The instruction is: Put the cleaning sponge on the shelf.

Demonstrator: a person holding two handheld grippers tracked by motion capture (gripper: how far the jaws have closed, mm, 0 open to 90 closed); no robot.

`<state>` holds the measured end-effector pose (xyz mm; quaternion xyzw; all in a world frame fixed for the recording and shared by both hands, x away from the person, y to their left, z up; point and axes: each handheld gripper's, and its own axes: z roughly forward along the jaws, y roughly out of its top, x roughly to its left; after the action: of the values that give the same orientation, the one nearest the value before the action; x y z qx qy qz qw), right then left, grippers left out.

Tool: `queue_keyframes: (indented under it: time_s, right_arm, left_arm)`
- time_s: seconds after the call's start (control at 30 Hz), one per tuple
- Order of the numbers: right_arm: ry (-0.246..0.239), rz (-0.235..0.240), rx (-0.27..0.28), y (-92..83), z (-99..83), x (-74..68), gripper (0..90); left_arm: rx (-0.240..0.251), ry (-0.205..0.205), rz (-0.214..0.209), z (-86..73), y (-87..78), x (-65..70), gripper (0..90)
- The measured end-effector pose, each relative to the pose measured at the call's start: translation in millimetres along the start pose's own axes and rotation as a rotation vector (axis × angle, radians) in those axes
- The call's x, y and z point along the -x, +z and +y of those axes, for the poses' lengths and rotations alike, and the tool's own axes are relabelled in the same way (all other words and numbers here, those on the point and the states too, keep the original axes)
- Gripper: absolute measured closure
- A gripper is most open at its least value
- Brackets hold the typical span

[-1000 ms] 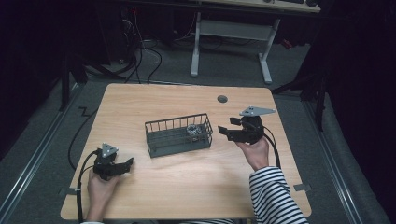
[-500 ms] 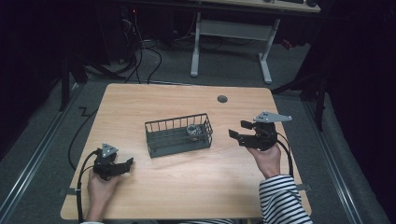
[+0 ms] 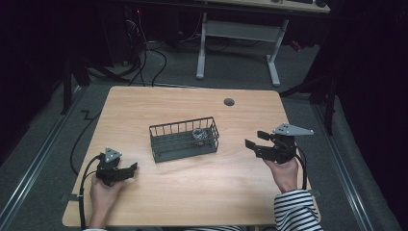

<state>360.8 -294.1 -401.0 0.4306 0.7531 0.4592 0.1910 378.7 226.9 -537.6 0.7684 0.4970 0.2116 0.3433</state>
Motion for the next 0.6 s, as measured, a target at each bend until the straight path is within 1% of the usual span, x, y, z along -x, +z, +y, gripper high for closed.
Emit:
queue_keyframes:
  time_s: [0.23, 0.53, 0.6]
  right_arm:
    - [0.028, -0.007, 0.011, -4.8, -13.9, 4.7, 34.5]
    - [0.064, -0.005, 0.022, -5.4, -29.6, 7.0, 34.6]
    - [0.063, -0.006, 0.023, -5.0, -32.8, 7.6, 34.6]
  left_arm:
    - [0.000, 0.000, 0.000, 0.0, 0.0, 0.0, 22.8]
    - [-0.001, 0.001, 0.000, 0.0, 0.0, 0.1, 22.7]
    - [-0.001, 0.001, 0.000, 0.0, 0.0, 0.1, 22.8]
